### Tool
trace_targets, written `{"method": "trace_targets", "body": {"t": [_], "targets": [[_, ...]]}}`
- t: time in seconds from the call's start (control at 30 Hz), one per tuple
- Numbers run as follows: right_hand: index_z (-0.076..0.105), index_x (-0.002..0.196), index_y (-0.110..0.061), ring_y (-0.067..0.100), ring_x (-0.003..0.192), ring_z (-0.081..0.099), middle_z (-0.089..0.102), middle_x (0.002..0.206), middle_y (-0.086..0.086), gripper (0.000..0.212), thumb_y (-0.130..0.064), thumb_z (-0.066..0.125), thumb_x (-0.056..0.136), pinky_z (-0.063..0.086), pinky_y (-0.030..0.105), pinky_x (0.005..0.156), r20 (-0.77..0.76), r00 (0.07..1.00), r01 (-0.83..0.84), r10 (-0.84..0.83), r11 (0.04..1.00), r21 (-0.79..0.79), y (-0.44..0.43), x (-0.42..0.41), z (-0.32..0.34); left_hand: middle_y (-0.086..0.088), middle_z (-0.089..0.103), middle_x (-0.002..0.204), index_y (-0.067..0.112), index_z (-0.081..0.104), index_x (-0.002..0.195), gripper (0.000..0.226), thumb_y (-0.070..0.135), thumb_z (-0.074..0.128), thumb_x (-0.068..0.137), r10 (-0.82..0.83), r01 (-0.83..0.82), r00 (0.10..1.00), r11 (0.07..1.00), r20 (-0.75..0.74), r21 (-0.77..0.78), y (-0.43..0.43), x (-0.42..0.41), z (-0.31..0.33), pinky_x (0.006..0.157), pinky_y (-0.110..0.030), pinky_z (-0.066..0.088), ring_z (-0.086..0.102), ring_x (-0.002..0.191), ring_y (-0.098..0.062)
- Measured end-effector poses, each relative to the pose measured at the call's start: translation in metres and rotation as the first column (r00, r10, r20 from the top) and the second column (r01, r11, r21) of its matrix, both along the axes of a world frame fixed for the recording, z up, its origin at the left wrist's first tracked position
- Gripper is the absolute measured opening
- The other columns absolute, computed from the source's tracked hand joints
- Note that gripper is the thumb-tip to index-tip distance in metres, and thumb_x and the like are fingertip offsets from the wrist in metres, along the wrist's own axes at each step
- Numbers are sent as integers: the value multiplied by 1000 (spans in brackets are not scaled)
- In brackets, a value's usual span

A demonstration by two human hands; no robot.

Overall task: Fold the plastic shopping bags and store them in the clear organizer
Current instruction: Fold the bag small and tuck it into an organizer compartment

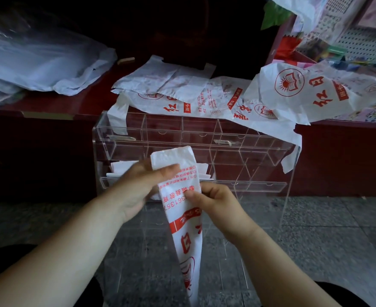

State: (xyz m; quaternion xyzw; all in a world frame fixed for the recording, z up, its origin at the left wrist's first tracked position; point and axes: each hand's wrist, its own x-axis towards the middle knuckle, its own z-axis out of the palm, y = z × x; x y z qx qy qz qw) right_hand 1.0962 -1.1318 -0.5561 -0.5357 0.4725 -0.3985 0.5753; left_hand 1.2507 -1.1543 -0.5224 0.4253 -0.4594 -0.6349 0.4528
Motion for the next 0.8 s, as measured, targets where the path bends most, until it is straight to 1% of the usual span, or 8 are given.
{"method": "trace_targets", "body": {"t": [0.1, 0.2, 0.33, 0.47, 0.57, 0.67, 0.73, 0.8], "targets": [[70, 79, -13, 11, 73, 68, 72, 75, -3, 16, -12, 56, 87, 53, 21, 67, 39, 999, 25, -26, 1000, 8, -1, -2, 0, 8, 72, 71, 19, 64, 82, 20, 21, 60, 63, -91, 91, 996, 993, 6, 75, 4, -12, -14, 78, -27, 51, 66, 77, -10], [69, 78, -11, 9, 68, 67, 71, 71, -3, 19, -15, 54, 88, 53, 19, 65, 42, 999, 35, -35, 999, 12, 0, -3, 0, 13, 71, 70, 22, 64, 82, 8, 18, 57, 81, -36, 34, 999, 999, 41, 43, 4, -21, -22, 68, -17, 53, 66, 74, -4], [69, 79, -11, 12, 68, 66, 70, 73, -1, 14, -18, 59, 86, 54, 24, 72, -4, 1000, -21, 21, 997, 78, 1, -1, -3, 15, 70, 65, 23, 63, 79, 10, 20, 56, 85, 43, -45, 998, 998, 54, 37, 0, -23, -25, 60, -15, 54, 67, 64, -1], [68, 76, -19, 18, 78, 68, 71, 79, 0, 6, -17, 67, 81, 54, 35, 83, -99, 987, -107, 128, 974, 200, 4, 5, -14, 11, 69, 59, 18, 61, 77, 13, 18, 54, 87, 160, -158, 987, 986, -22, 55, -11, -16, -15, 56, -20, 55, 66, 56, -3], [66, 89, -24, 21, 91, 68, 71, 94, -2, 8, -29, 64, 83, 52, 39, 89, -142, 965, -179, 221, 948, 263, 6, 4, -19, 9, 70, 63, 20, 61, 79, 10, 22, 55, 87, 280, -274, 957, 958, -71, 83, -27, 3, -8, 64, -28, 54, 68, 62, -7], [65, 90, -23, 12, 80, 69, 72, 83, -9, 11, -31, 61, 83, 55, 31, 81, -48, 975, -193, 217, 935, 298, 6, 0, -19, 6, 72, 70, 20, 61, 86, 13, 30, 56, 79, 162, -139, 976, 977, -143, 161, -27, 10, -13, 64, -31, 53, 69, 66, -10], [67, 85, -17, 13, 73, 69, 73, 78, -4, 15, -30, 68, 78, 56, 28, 74, 55, 987, -161, 152, 941, 296, 5, 0, -20, 3, 73, 72, 19, 62, 89, 26, 34, 57, 67, -19, 43, 994, 975, -110, 217, -15, -1, -23, 64, -31, 56, 70, 66, -13], [68, 85, -11, 15, 71, 69, 73, 77, 1, 22, -30, 71, 74, 55, 26, 69, 128, 987, -129, 96, 952, 278, 3, 0, -22, 0, 73, 74, 17, 64, 88, 24, 30, 58, 69, -143, 161, 986, 955, -87, 249, -2, -15, -34, 67, -31, 56, 69, 67, -16]]}}
